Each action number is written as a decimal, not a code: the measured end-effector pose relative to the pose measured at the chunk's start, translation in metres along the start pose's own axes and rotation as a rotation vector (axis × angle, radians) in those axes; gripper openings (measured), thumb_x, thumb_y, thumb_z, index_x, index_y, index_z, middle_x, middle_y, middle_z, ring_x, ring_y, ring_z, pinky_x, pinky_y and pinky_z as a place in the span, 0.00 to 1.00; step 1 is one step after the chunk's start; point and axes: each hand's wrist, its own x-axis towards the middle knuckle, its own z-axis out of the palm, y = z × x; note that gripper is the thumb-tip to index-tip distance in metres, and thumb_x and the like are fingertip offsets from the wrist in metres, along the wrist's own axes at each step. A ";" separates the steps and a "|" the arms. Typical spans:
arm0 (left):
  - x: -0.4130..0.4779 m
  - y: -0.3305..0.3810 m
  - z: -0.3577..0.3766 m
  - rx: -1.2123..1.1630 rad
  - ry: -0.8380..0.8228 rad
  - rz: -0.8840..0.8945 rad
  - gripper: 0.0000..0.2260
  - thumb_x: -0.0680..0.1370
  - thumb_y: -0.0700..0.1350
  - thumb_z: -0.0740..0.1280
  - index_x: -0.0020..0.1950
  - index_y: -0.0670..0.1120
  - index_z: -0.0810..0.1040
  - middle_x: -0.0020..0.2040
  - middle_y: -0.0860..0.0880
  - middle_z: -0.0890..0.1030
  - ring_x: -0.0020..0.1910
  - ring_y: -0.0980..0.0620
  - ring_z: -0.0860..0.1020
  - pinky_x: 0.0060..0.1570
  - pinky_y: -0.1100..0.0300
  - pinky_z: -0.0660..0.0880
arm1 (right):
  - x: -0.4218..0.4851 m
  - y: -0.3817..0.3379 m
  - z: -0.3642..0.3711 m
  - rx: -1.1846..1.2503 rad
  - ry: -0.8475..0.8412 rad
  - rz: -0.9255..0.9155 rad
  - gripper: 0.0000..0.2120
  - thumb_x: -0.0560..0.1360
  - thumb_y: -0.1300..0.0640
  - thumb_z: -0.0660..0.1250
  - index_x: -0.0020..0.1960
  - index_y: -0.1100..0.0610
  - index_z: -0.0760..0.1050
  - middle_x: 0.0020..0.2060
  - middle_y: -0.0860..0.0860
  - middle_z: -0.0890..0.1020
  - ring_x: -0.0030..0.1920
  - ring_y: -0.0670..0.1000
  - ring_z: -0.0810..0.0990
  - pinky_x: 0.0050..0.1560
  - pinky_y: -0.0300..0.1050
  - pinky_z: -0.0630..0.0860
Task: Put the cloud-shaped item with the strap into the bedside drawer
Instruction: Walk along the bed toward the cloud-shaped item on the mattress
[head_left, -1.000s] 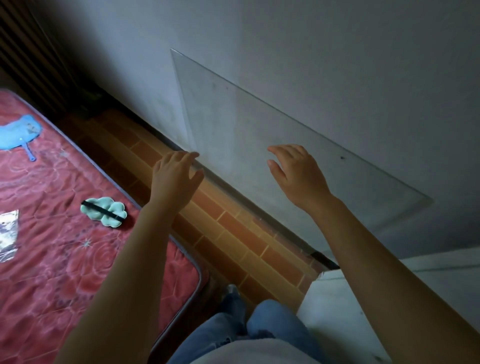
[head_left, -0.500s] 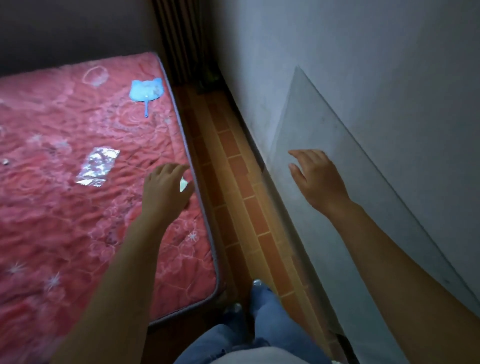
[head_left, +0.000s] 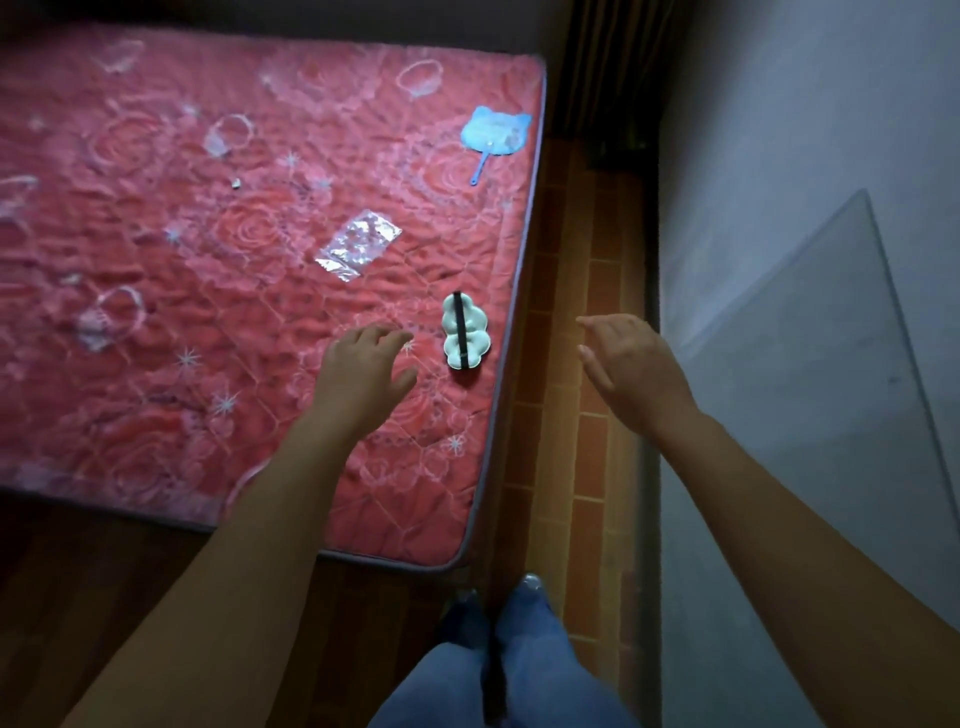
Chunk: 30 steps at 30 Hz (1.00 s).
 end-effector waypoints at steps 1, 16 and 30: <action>0.003 -0.003 0.003 0.004 -0.006 -0.016 0.21 0.75 0.50 0.64 0.68 0.47 0.69 0.66 0.42 0.73 0.66 0.41 0.68 0.63 0.46 0.65 | 0.005 0.000 0.008 0.003 -0.010 -0.016 0.21 0.78 0.50 0.52 0.65 0.58 0.68 0.62 0.57 0.77 0.64 0.57 0.72 0.63 0.55 0.70; 0.065 -0.070 0.164 0.084 -0.306 -0.160 0.23 0.77 0.50 0.61 0.70 0.46 0.64 0.68 0.40 0.70 0.67 0.40 0.67 0.64 0.44 0.66 | 0.068 0.037 0.164 -0.026 -0.196 -0.081 0.18 0.78 0.54 0.57 0.65 0.61 0.69 0.61 0.58 0.78 0.63 0.58 0.73 0.61 0.53 0.71; 0.128 -0.114 0.320 0.124 -0.520 -0.370 0.39 0.75 0.60 0.59 0.75 0.46 0.41 0.77 0.39 0.42 0.76 0.40 0.43 0.72 0.37 0.50 | 0.118 0.087 0.292 0.033 -0.304 0.015 0.19 0.78 0.53 0.57 0.66 0.59 0.68 0.63 0.56 0.76 0.64 0.57 0.71 0.63 0.52 0.68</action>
